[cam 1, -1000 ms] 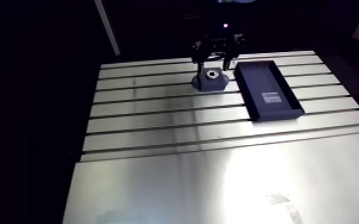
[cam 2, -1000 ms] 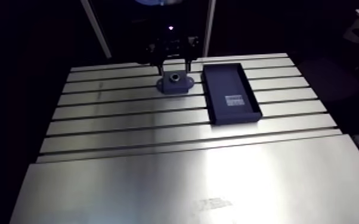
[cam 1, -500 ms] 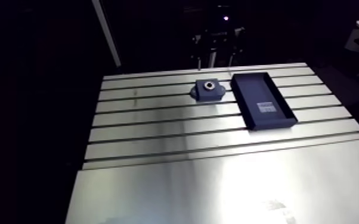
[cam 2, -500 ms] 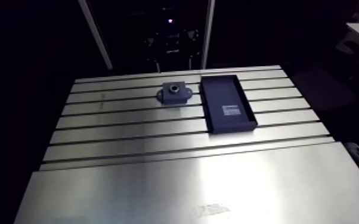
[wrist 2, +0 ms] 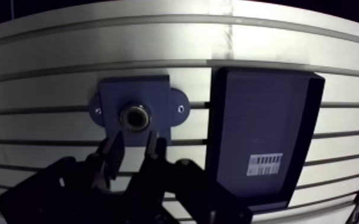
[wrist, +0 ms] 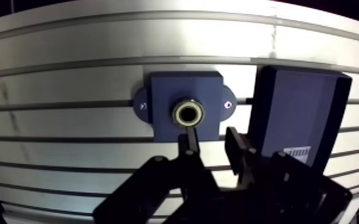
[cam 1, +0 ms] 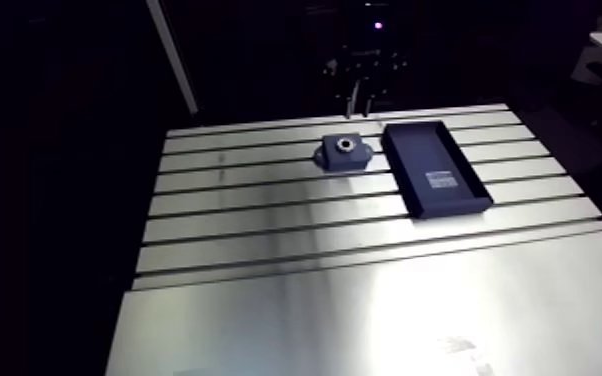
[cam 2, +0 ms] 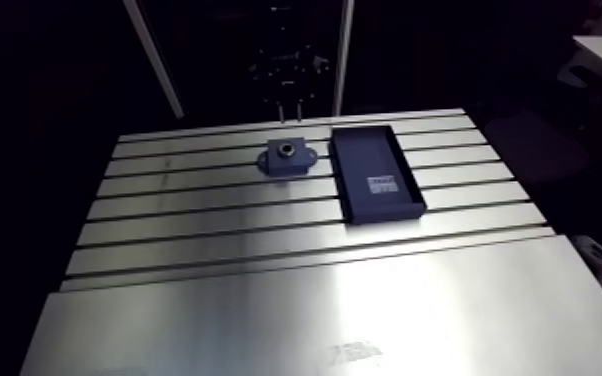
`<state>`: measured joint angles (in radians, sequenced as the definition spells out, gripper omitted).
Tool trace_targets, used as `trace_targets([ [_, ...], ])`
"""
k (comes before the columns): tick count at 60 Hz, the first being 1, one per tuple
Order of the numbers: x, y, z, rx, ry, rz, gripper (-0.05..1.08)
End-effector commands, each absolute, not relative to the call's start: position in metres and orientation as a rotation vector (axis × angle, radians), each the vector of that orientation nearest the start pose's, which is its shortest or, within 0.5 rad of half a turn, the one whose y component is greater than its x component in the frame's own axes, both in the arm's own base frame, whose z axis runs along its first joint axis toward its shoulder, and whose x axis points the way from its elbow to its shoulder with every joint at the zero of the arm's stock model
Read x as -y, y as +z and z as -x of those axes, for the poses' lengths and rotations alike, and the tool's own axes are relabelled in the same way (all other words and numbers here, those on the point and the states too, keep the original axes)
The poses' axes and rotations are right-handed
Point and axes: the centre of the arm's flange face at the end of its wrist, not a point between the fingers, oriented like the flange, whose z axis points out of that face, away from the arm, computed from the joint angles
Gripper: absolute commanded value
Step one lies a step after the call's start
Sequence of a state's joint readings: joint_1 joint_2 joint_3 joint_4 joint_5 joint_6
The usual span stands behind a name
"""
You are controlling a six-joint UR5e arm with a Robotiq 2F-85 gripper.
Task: Pick up the bearing and press it into the housing until flush.
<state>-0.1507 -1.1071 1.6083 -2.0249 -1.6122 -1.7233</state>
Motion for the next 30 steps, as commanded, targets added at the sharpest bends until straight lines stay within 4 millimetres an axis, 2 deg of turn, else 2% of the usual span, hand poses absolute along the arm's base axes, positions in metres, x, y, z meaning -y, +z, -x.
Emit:
trace_targets([
  [1,0.036,0.247,0.642,-3.092,0.038,0.009,1.08],
  [30,0.039,0.23,0.64,-3.065,0.029,0.017,1.08],
])
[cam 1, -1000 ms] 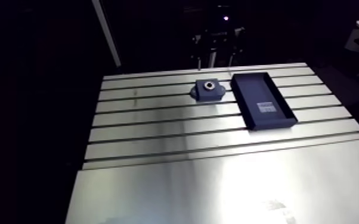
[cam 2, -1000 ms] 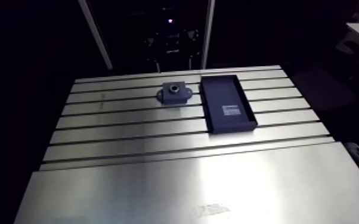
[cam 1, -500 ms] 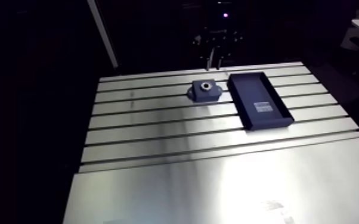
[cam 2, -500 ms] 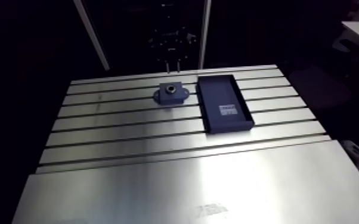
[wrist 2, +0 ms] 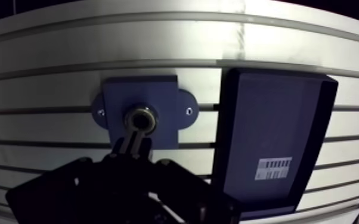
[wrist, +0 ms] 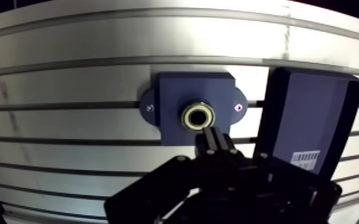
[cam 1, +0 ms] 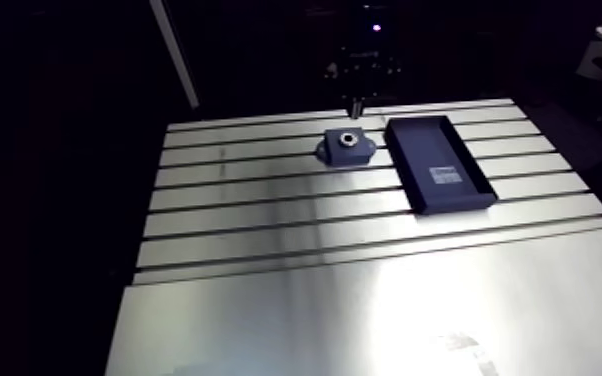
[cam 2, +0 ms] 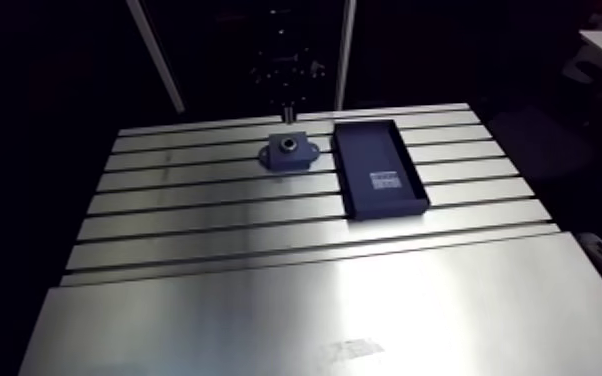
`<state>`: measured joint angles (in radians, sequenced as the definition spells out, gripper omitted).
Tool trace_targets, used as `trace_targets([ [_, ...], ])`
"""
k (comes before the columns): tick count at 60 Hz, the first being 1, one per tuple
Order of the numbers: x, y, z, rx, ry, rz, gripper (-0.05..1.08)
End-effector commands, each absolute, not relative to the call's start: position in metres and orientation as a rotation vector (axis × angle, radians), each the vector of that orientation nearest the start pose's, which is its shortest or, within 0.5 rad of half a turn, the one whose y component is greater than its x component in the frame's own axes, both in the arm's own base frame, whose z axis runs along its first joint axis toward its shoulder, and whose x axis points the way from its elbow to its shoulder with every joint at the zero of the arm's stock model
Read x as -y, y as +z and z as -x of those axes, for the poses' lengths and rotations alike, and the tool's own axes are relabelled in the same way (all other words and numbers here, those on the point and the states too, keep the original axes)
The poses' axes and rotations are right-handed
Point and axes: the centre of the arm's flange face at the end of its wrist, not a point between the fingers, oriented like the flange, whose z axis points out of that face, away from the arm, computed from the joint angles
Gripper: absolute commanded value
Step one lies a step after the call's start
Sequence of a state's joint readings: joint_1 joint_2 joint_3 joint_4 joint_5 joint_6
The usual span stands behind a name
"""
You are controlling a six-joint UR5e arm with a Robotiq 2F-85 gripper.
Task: Pick up the bearing and press it into the housing until flush.
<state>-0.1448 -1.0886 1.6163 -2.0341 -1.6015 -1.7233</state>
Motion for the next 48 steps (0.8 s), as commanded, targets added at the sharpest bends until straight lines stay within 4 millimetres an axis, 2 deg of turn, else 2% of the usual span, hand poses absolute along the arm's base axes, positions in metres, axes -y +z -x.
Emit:
trace_targets([
  [1,0.039,0.228,0.64,-3.062,0.028,0.017,1.08],
  [16,0.039,0.223,0.639,-3.103,0.028,0.028,1.08],
  [48,0.04,0.206,0.638,-3.078,0.01,0.037,1.08],
])
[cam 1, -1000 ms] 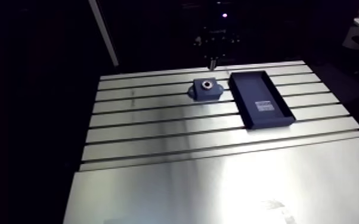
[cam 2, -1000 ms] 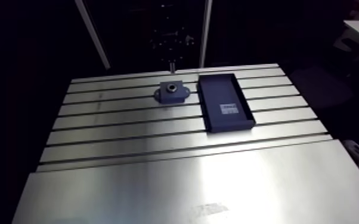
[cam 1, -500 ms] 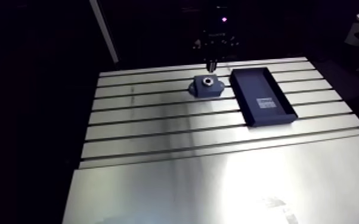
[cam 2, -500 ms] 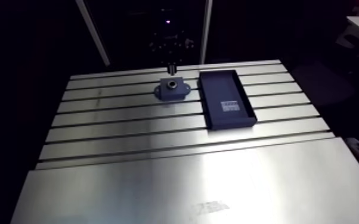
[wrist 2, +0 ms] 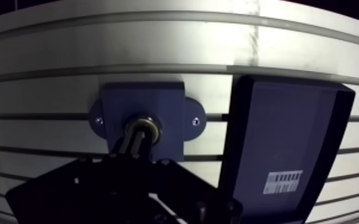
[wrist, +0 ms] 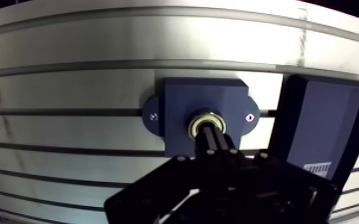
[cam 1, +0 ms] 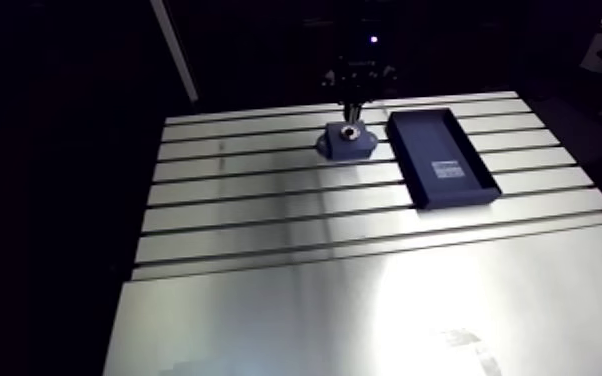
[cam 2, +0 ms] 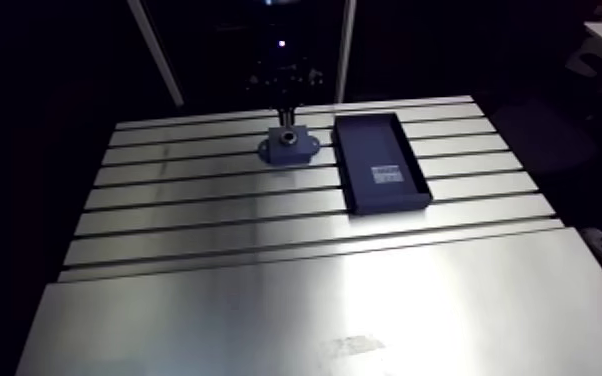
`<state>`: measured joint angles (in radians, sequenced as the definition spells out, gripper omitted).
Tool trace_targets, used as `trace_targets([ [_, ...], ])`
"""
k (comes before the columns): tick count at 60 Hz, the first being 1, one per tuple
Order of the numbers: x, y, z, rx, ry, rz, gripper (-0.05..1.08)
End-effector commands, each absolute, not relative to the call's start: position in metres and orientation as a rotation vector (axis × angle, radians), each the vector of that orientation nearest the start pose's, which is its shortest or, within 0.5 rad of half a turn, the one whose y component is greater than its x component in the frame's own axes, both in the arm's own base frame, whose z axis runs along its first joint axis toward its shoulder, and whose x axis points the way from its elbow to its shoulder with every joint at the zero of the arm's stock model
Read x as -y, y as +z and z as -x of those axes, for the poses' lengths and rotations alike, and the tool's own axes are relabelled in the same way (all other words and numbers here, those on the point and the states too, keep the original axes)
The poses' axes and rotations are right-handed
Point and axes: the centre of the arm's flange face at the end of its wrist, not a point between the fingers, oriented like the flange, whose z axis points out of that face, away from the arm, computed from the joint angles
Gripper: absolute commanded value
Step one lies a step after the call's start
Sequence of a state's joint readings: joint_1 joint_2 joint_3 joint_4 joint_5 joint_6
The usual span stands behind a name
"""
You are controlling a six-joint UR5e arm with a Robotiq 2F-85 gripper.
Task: Pick up the bearing and press it into the housing until flush.
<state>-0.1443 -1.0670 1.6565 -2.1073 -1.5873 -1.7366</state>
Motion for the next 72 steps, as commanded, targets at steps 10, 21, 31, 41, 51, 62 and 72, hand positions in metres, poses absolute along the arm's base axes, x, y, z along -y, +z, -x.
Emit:
trace_targets([
  [10,0.039,0.201,0.638,-3.071,0.01,0.038,1.08],
  [21,0.04,0.2,0.638,-3.07,0.01,0.042,1.08],
  [31,0.04,0.2,0.638,-3.07,0.01,0.042,1.08],
  [41,0.04,0.197,0.638,-3.067,0.009,0.042,1.08],
  [51,0.04,0.195,0.637,-3.065,0.009,0.042,1.08],
  [62,0.039,0.195,0.637,-3.064,0.008,0.042,1.08],
  [72,0.038,0.195,0.638,-3.065,0.008,0.04,1.08],
])
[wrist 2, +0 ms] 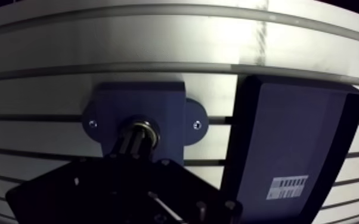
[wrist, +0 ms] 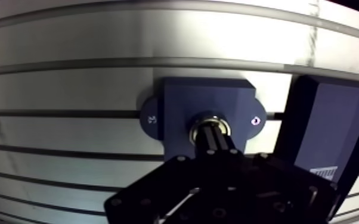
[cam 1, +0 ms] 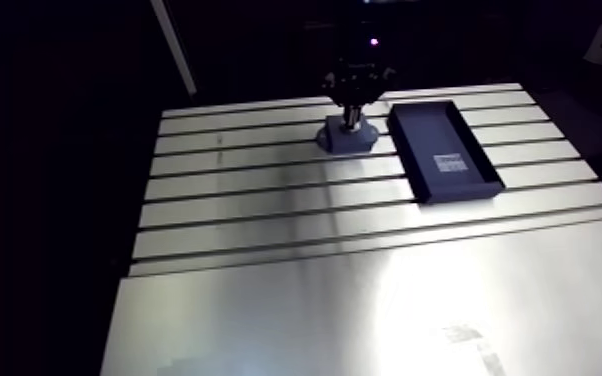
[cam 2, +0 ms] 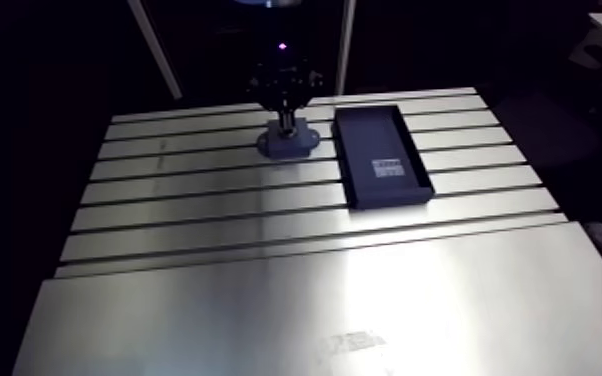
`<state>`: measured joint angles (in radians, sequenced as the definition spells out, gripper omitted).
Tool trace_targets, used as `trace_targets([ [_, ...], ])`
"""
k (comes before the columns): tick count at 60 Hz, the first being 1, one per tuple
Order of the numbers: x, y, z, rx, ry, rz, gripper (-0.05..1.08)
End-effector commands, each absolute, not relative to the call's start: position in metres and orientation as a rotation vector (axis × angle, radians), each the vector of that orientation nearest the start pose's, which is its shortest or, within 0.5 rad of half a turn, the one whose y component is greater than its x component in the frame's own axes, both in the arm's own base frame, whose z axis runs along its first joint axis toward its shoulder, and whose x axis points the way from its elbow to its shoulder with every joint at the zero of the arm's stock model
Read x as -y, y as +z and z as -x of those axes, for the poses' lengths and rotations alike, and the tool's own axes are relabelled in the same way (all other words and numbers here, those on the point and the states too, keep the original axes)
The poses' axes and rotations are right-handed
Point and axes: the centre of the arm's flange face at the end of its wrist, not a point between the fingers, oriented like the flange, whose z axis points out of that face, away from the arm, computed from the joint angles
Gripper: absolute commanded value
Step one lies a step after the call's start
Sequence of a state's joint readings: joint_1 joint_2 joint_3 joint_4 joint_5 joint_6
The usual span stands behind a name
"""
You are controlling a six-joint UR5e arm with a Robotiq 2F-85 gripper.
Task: Pick up the bearing and press it into the housing until flush.
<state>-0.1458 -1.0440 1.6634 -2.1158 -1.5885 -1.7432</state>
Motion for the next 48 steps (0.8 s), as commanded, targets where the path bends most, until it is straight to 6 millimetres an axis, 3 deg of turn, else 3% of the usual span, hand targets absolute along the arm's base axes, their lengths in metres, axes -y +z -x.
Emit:
trace_targets([
  [1,0.0384,0.1953,0.6376,-3.065,0.008,0.04,1.08],
  [48,0.0391,0.1897,0.6391,-3.066,0.008,0.061,1.08],
])
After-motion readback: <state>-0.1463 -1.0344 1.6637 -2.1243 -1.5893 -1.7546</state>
